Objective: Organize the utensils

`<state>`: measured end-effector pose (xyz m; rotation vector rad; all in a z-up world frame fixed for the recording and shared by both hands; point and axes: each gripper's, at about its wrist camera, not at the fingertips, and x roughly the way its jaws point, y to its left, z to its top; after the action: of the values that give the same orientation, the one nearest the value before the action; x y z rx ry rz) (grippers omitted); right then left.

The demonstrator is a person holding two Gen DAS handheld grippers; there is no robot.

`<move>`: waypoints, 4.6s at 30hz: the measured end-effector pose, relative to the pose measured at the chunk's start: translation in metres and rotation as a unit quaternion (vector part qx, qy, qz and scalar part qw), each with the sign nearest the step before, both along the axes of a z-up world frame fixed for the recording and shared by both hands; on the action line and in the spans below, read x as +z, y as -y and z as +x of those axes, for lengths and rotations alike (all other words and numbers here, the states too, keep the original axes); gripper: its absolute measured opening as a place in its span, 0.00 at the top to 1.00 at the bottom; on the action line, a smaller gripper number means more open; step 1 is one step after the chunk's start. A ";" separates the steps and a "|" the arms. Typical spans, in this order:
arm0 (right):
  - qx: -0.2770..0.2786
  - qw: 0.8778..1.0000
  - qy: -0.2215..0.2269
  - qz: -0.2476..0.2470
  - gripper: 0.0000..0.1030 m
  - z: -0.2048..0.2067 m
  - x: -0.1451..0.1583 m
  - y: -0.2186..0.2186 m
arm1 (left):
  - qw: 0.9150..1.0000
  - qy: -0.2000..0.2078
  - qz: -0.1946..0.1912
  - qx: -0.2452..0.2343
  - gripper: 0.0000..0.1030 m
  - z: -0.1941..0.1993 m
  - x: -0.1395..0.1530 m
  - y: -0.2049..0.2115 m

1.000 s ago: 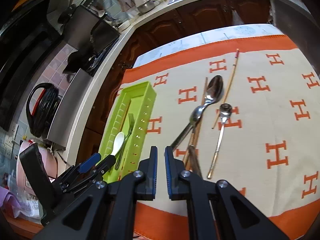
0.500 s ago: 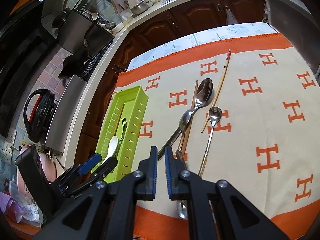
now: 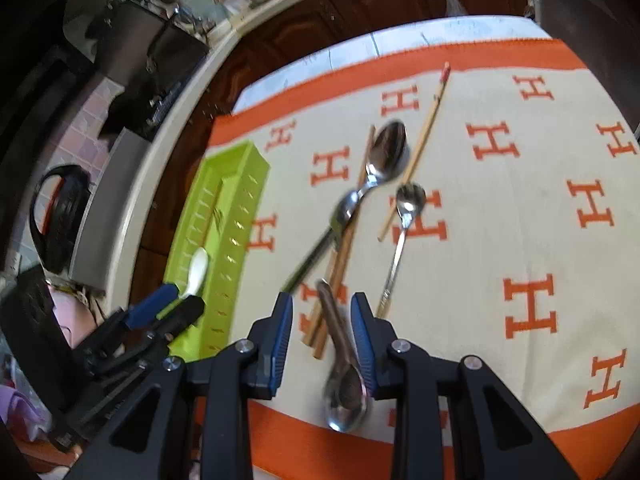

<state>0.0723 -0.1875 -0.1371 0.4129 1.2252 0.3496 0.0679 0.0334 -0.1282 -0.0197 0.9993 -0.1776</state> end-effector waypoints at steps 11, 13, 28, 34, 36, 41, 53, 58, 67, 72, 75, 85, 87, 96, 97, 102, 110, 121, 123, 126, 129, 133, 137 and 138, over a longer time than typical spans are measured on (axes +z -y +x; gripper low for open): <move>0.098 0.995 0.018 -0.015 0.71 -0.019 -0.032 -0.015 | 0.999 -0.039 -0.021 -0.030 0.55 0.012 -0.022 0.009; 0.111 0.993 0.033 -0.021 0.71 -0.019 -0.030 -0.019 | 0.998 -0.046 -0.022 -0.030 0.55 0.013 -0.025 0.009; 0.128 0.991 0.033 -0.015 1.00 -0.024 -0.052 -0.017 | 0.997 -0.069 -0.012 -0.045 0.55 0.023 -0.035 0.028; 0.131 0.991 0.032 0.003 0.98 -0.024 -0.050 -0.010 | 0.997 -0.067 -0.008 -0.049 0.55 0.024 -0.034 0.035; 0.133 0.991 0.027 0.007 0.93 -0.023 -0.053 -0.010 | 0.996 -0.068 -0.006 -0.049 0.55 0.023 -0.034 0.035; 0.140 0.990 0.024 0.012 0.79 -0.020 -0.057 -0.013 | 0.997 -0.070 -0.005 -0.039 0.55 0.023 -0.034 0.030; 0.135 0.990 0.046 0.020 0.97 -0.028 -0.052 -0.012 | 0.996 -0.073 0.004 -0.051 0.55 0.025 -0.036 0.041; 0.076 0.996 0.045 0.016 0.97 -0.026 -0.044 0.021 | 0.994 -0.081 -0.009 -0.078 0.55 0.034 -0.037 0.063; -0.032 0.999 0.031 -0.002 0.97 -0.024 -0.044 0.077 | 0.982 -0.139 -0.031 -0.121 0.56 0.068 -0.059 0.115; -0.040 0.999 0.032 0.005 0.97 -0.027 -0.045 0.085 | 0.979 -0.164 0.007 -0.123 0.58 0.082 -0.078 0.137; -0.037 0.999 0.032 0.007 0.97 -0.028 -0.045 0.085 | 0.976 -0.166 0.050 -0.129 0.58 0.080 -0.087 0.152; -0.042 0.999 0.027 0.016 0.97 -0.032 -0.048 0.089 | 0.972 -0.147 0.090 -0.159 0.96 0.071 -0.088 0.178; -0.043 0.999 0.027 0.019 0.97 -0.034 -0.047 0.090 | 0.976 -0.156 0.051 -0.145 0.97 0.072 -0.085 0.168; -0.026 0.999 0.039 0.017 0.97 -0.032 -0.034 0.073 | 0.988 -0.114 -0.017 -0.105 0.97 0.051 -0.045 0.107; -0.023 0.999 0.040 0.016 0.97 -0.031 -0.032 0.070 | 0.988 -0.111 -0.020 -0.101 0.97 0.047 -0.042 0.101; -0.006 0.999 0.047 0.015 0.97 -0.027 -0.024 0.055 | 0.989 -0.116 -0.031 -0.083 1.00 0.037 -0.042 0.073; -0.004 0.999 0.045 0.007 0.97 -0.033 -0.023 0.052 | 0.980 -0.157 -0.008 -0.120 1.00 0.025 -0.072 0.078; -0.005 0.999 0.040 0.011 0.97 -0.037 -0.027 0.054 | 0.978 -0.150 0.030 -0.143 0.71 0.008 -0.070 0.082; -0.003 0.999 0.038 0.012 0.97 -0.037 -0.028 0.054 | 0.977 -0.152 0.036 -0.144 0.66 0.006 -0.074 0.079; -0.002 0.999 0.037 0.015 0.97 -0.037 -0.029 0.054 | 0.976 -0.161 0.043 -0.140 0.66 0.006 -0.081 0.076; -0.003 0.999 0.036 0.016 0.97 -0.036 -0.029 0.055 | 0.975 -0.160 0.040 -0.149 0.77 0.005 -0.080 0.075; -0.007 0.999 0.032 0.019 0.97 -0.037 -0.033 0.056 | 0.970 -0.168 0.038 -0.173 0.87 -0.002 -0.081 0.083; -0.011 0.999 0.027 0.021 0.97 -0.036 -0.037 0.058 | 0.969 -0.166 0.043 -0.180 0.86 -0.002 -0.081 0.088; -0.011 0.999 0.027 0.021 0.97 -0.037 -0.038 0.058 | 0.968 -0.166 0.042 -0.181 0.87 -0.001 -0.081 0.088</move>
<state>0.0357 -0.2458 -0.1750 0.4507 1.1619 0.3656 0.0670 -0.0550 -0.2097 0.2177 1.3404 -0.4784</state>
